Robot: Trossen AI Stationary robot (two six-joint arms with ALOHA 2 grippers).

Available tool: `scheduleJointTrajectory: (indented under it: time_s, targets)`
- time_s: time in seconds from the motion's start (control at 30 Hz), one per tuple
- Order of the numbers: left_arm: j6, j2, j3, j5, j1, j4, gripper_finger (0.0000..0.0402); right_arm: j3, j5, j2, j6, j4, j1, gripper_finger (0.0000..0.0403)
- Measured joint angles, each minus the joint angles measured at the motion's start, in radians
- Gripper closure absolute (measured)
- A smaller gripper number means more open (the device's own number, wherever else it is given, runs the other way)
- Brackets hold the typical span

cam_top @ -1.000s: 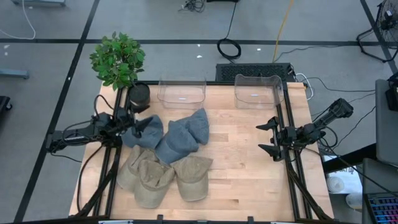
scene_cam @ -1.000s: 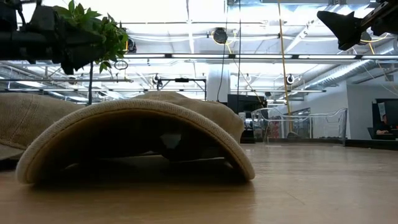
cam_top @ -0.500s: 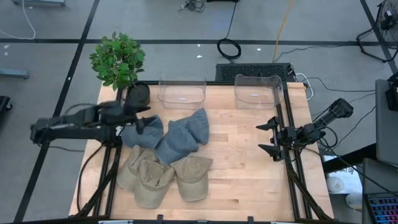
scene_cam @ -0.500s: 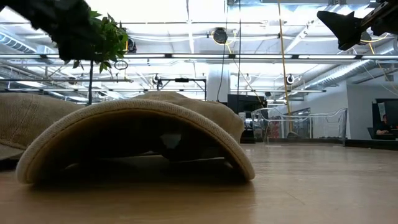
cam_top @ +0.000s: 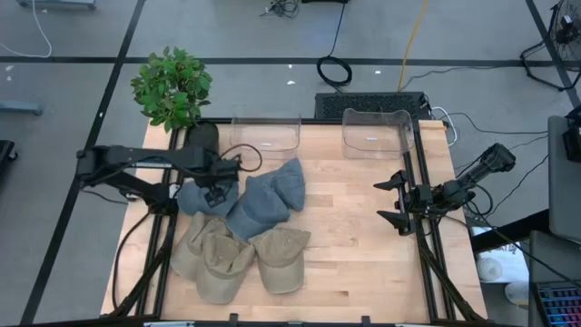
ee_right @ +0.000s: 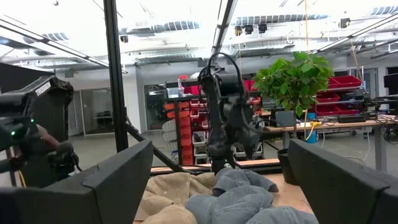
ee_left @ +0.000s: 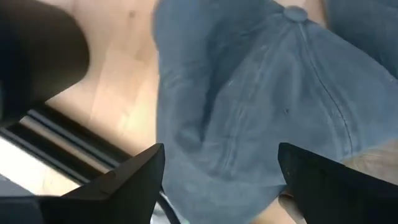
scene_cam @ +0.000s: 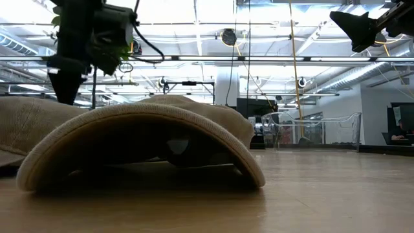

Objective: Pick & Place hat
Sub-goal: Put the left blue cap into the right transparent bin

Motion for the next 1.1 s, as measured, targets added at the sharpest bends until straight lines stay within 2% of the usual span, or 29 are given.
scheduleJointTrajectory:
  time_s: [0.37, 0.77, 1.0, 1.1]
  targets:
    - [0.095, 0.07, -0.008, 0.053, 0.001, 0.143, 0.0078, 0.0, 0.0, 0.0, 0.0, 0.0, 0.0, 0.0041]
    - [0.104, 0.093, -0.176, 0.077, 0.01, 0.351, 0.0078, 0.0, 0.0, 0.0, 0.0, 0.0, 0.0, 0.0041]
    - [0.095, 0.092, -0.223, 0.055, 0.01, 0.451, 0.0079, 0.0, 0.0, 0.0, 0.0, 0.0, 0.0, 0.0041]
    - [0.095, 0.092, -0.249, 0.044, 0.01, 0.48, 0.0093, 0.0, 0.0, 0.0, 0.0, 0.0, 0.0, 0.0041]
